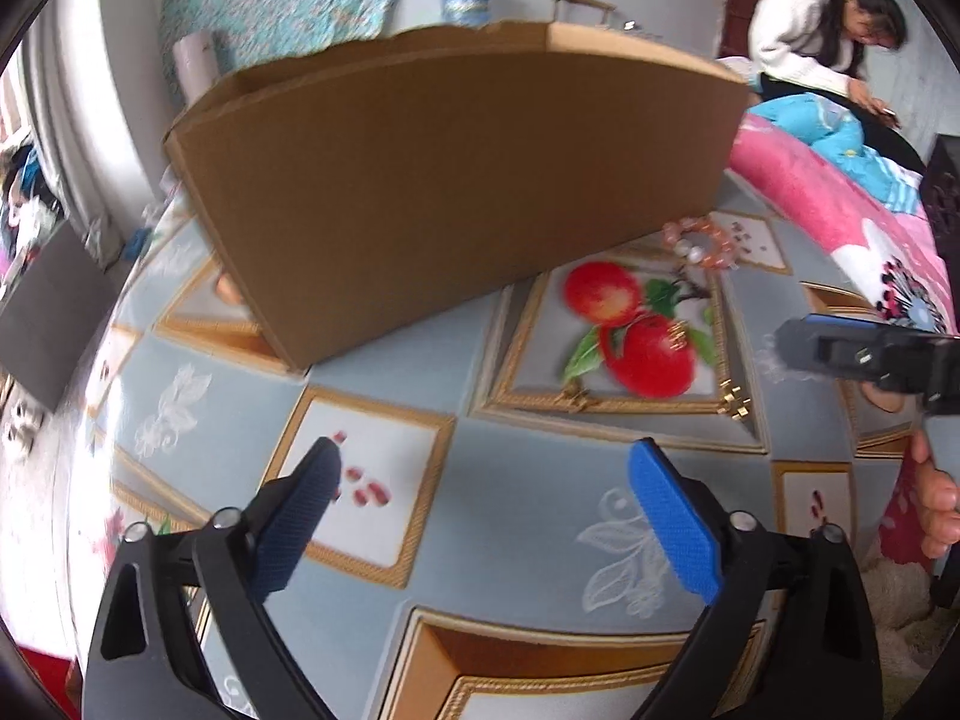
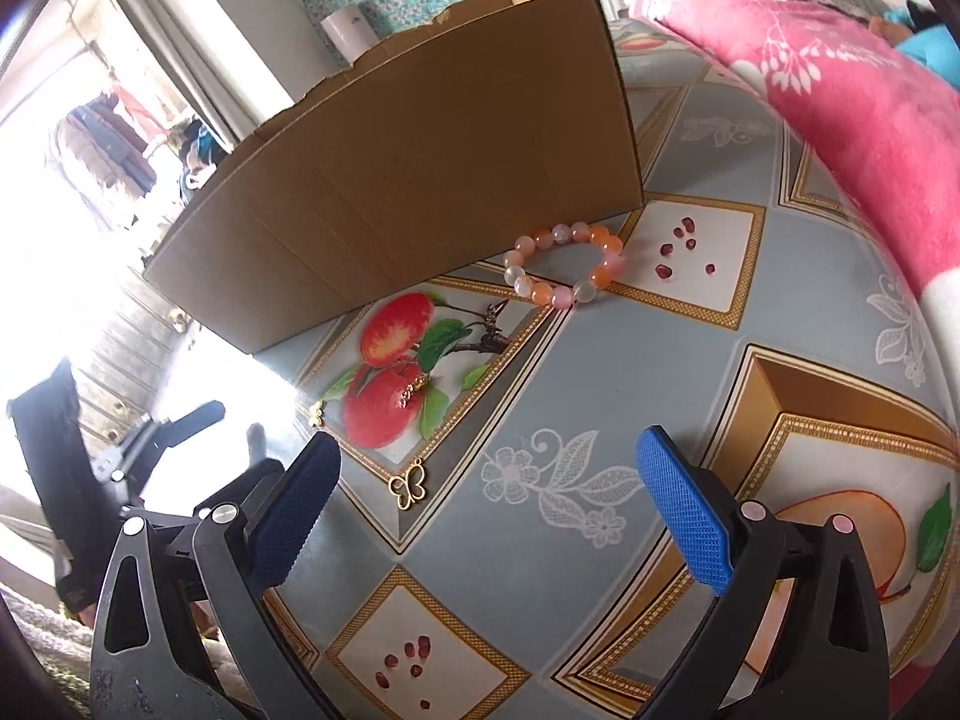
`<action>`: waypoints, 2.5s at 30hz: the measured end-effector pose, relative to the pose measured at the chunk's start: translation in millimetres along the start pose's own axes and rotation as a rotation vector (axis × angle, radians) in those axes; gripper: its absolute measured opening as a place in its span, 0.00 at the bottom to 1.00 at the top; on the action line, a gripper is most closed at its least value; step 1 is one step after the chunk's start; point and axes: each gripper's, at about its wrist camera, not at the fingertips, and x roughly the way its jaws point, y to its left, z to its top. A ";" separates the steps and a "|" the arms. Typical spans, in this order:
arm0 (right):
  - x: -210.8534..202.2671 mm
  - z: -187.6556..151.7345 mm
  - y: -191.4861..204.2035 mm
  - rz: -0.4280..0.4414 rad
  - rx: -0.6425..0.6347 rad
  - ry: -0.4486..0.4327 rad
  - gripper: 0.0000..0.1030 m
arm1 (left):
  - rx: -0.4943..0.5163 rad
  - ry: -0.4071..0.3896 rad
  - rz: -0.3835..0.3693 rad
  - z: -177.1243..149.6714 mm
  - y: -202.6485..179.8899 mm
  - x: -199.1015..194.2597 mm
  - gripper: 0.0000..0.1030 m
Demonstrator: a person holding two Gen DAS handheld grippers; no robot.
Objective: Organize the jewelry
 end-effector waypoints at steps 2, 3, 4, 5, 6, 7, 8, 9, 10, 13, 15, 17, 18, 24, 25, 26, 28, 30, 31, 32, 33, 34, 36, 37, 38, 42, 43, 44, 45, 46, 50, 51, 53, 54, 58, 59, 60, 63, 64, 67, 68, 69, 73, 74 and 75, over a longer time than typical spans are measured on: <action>5.6 0.2 6.2 -0.025 -0.021 0.011 0.92 | 0.038 -0.012 -0.029 3.7 -7.8 0.6 0.82; 6.7 0.6 8.8 -0.039 -0.033 0.019 0.92 | 0.052 -0.011 -0.043 5.2 -10.9 2.3 0.76; 7.7 0.8 11.3 -0.053 -0.045 0.026 0.92 | 0.061 -0.008 -0.050 5.9 -13.2 4.2 0.70; 10.1 0.7 14.6 -0.063 -0.055 0.029 0.92 | 0.073 -0.002 -0.060 7.7 -15.5 7.0 0.67; 10.8 0.5 16.7 -0.074 -0.068 0.033 0.92 | 0.079 0.000 -0.070 8.7 -17.2 8.4 0.60; 11.1 0.0 18.4 -0.083 -0.079 0.034 0.92 | 0.080 0.001 -0.079 9.1 -17.9 9.7 0.55; 11.1 -0.6 19.4 -0.088 -0.087 0.034 0.92 | 0.082 0.005 -0.091 10.4 -17.8 11.6 0.52; 11.7 -0.9 20.7 -0.091 -0.091 0.033 0.92 | 0.084 0.007 -0.098 11.2 -18.0 13.0 0.46; 11.5 -1.2 21.3 -0.094 -0.095 0.032 0.92 | 0.089 0.009 -0.105 13.2 -18.2 14.7 0.41; 11.1 -1.8 23.4 -0.103 -0.106 0.032 0.92 | 0.107 0.014 -0.117 16.0 -19.5 19.2 0.30; 11.1 -2.2 24.1 -0.104 -0.114 0.031 0.92 | 0.125 0.026 -0.120 17.1 -20.9 22.8 0.25; 16.1 -3.2 26.9 -0.103 -0.115 0.030 0.92 | 0.146 0.023 -0.117 18.1 -22.6 24.3 0.24; 15.5 -4.3 25.8 -0.101 -0.113 0.029 0.92 | 0.158 0.024 -0.116 18.2 -23.1 24.6 0.24; 15.2 -4.5 26.1 -0.093 -0.107 0.023 0.92 | 0.191 0.027 -0.115 18.6 -24.8 25.5 0.24; 15.4 -4.5 25.8 -0.092 -0.104 0.021 0.92 | 0.194 0.027 -0.114 18.2 -24.9 25.5 0.24; 15.9 -4.3 25.0 -0.091 -0.103 0.020 0.92 | 0.200 0.027 -0.116 18.2 -25.5 25.6 0.23; 16.1 -3.4 23.5 -0.089 -0.103 0.019 0.92 | 0.215 0.027 -0.120 18.0 -27.7 25.8 0.18; 16.6 -2.7 22.8 -0.088 -0.105 0.018 0.92 | 0.234 0.026 -0.122 17.5 -30.6 25.9 0.15; 15.3 -2.8 22.8 -0.088 -0.105 0.018 0.92 | 0.243 0.026 -0.119 17.2 -31.7 26.0 0.14; 15.4 -2.7 22.7 -0.087 -0.105 0.018 0.92 | 0.248 0.026 -0.118 17.2 -32.2 25.9 0.14; 15.3 -2.7 22.4 -0.086 -0.103 0.017 0.92 | 0.250 0.029 -0.116 17.4 -32.6 26.0 0.14; 15.2 -2.6 21.9 -0.085 -0.101 0.016 0.92 | 0.250 0.032 -0.115 17.8 -32.9 26.1 0.13; 14.7 -2.4 20.9 -0.079 -0.099 0.015 0.92 | 0.256 0.030 -0.106 17.2 -35.0 25.8 0.12; 14.0 -2.8 20.2 -0.077 -0.097 0.014 0.92 | 0.261 0.025 -0.098 16.3 -36.0 25.2 0.12; 13.5 -2.8 19.5 -0.075 -0.095 0.014 0.92 | 0.270 0.019 -0.087 15.2 -37.9 24.7 0.12; 10.7 -2.7 16.8 -0.070 -0.090 0.014 0.92 | 0.271 0.018 -0.078 13.0 -39.9 22.3 0.12; 10.6 -2.7 16.9 -0.069 -0.090 0.014 0.92 | 0.269 0.018 -0.078 11.8 -39.4 21.4 0.12; 10.6 -2.5 16.3 -0.065 -0.092 0.014 0.92 | 0.267 0.017 -0.073 10.6 -38.9 20.4 0.12; 10.0 -2.3 15.8 -0.064 -0.093 0.014 0.92 | 0.266 0.017 -0.069 9.7 -38.1 19.4 0.12; 8.4 -2.2 14.7 -0.066 -0.091 0.014 0.92 | 0.264 0.017 -0.066 8.4 -37.1 18.2 0.12; -0.2 -1.1 6.4 -0.034 -0.079 0.006 0.83 | 0.230 0.022 -0.053 2.8 -30.5 13.2 0.12; -2.2 -1.5 6.2 -0.028 -0.080 0.001 0.81 | 0.224 0.023 -0.049 1.6 -28.8 11.7 0.12; -7.7 -2.6 7.6 -0.015 -0.097 -0.009 0.74 | 0.206 0.024 -0.039 -1.5 -24.7 8.8 0.12; -10.3 -3.8 11.1 -0.007 -0.119 -0.011 0.73 | 0.198 0.026 -0.038 -2.6 -23.0 8.1 0.12; -13.7 -9.5 31.3 0.020 -0.220 -0.005 0.61 | 0.157 0.032 -0.028 -6.5 -15.2 6.6 0.12; -12.9 -11.6 38.4 0.019 -0.253 -0.003 0.56 | 0.150 0.033 -0.029 -6.9 -13.9 6.5 0.12; -11.6 -12.9 42.9 0.017 -0.272 0.000 0.55 | 0.146 0.033 -0.030 -7.2 -13.0 6.2 0.12; -3.7 -16.8 55.7 -0.007 -0.334 0.018 0.44 | 0.142 0.031 -0.030 -7.6 -12.4 6.3 0.12; -1.4 -17.6 57.7 -0.014 -0.346 0.024 0.40 | 0.142 0.031 -0.029 -7.6 -12.6 6.3 0.12; 5.6 -19.4 61.9 -0.047 -0.368 0.038 0.31 | 0.136 0.029 -0.036 -7.7 -11.7 6.5 0.12; 6.7 -19.5 62.2 -0.054 -0.373 0.041 0.28 | 0.133 0.028 -0.040 -7.8 -11.0 6.5 0.12; 9.4 -20.3 64.2 -0.063 -0.380 0.043 0.27 | 0.130 0.028 -0.044 -7.7 -10.7 7.0 0.12; 15.1 -21.3 69.9 -0.100 -0.412 0.042 0.22 | 0.128 0.025 -0.047 -7.9 -10.4 7.2 0.12; 16.6 -21.4 71.8 -0.107 -0.421 0.041 0.22 | 0.129 0.024 -0.047 -8.0 -10.5 7.2 0.12; 18.6 -21.6 74.5 -0.117 -0.431 0.040 0.22 | 0.129 0.024 -0.048 -8.0 -10.3 7.2 0.12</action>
